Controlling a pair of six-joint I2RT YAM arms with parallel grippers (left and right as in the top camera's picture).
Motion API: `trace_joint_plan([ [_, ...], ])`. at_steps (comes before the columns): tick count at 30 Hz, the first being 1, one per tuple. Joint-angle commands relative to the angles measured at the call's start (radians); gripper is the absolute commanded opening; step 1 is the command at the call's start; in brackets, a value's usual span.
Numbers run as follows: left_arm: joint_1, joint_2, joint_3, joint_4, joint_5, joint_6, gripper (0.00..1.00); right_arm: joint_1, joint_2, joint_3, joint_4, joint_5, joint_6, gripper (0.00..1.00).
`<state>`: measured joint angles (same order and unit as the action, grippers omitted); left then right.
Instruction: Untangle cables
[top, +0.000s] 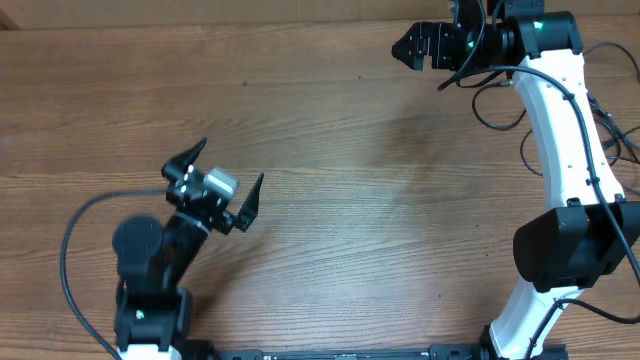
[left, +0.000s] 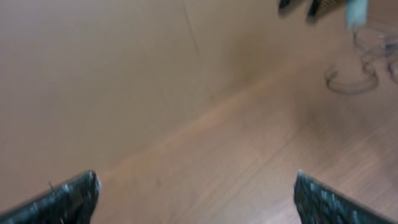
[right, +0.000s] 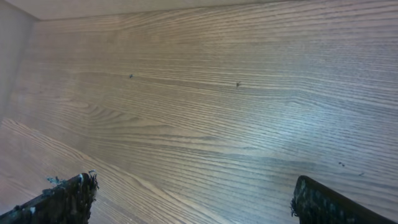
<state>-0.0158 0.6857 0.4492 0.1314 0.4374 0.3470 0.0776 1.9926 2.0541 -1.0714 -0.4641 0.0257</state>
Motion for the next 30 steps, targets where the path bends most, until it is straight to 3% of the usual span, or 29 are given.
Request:
trace_joint_plan([
  [1,0.048,-0.118,-0.142,0.134,0.035,-0.122,1.0,0.0,-0.034,-0.006,0.003,-0.001,-0.003,1.0],
  [10,0.14,-0.329,-0.32,0.159,0.011,-0.252,0.99,0.0,-0.034,-0.006,0.003,-0.001,-0.003,1.0],
  [18,0.14,-0.44,-0.441,0.158,-0.111,-0.345,1.0,0.0,-0.034,-0.006,0.003,-0.001,-0.003,1.0],
  [23,0.14,-0.512,-0.444,0.059,-0.183,-0.38,1.0,0.0,-0.034,-0.006,0.003,-0.001,-0.003,1.0],
  [30,0.139,-0.666,-0.444,-0.201,-0.3,-0.414,0.99,0.0,-0.034,-0.006,0.003,-0.001,-0.003,1.0],
])
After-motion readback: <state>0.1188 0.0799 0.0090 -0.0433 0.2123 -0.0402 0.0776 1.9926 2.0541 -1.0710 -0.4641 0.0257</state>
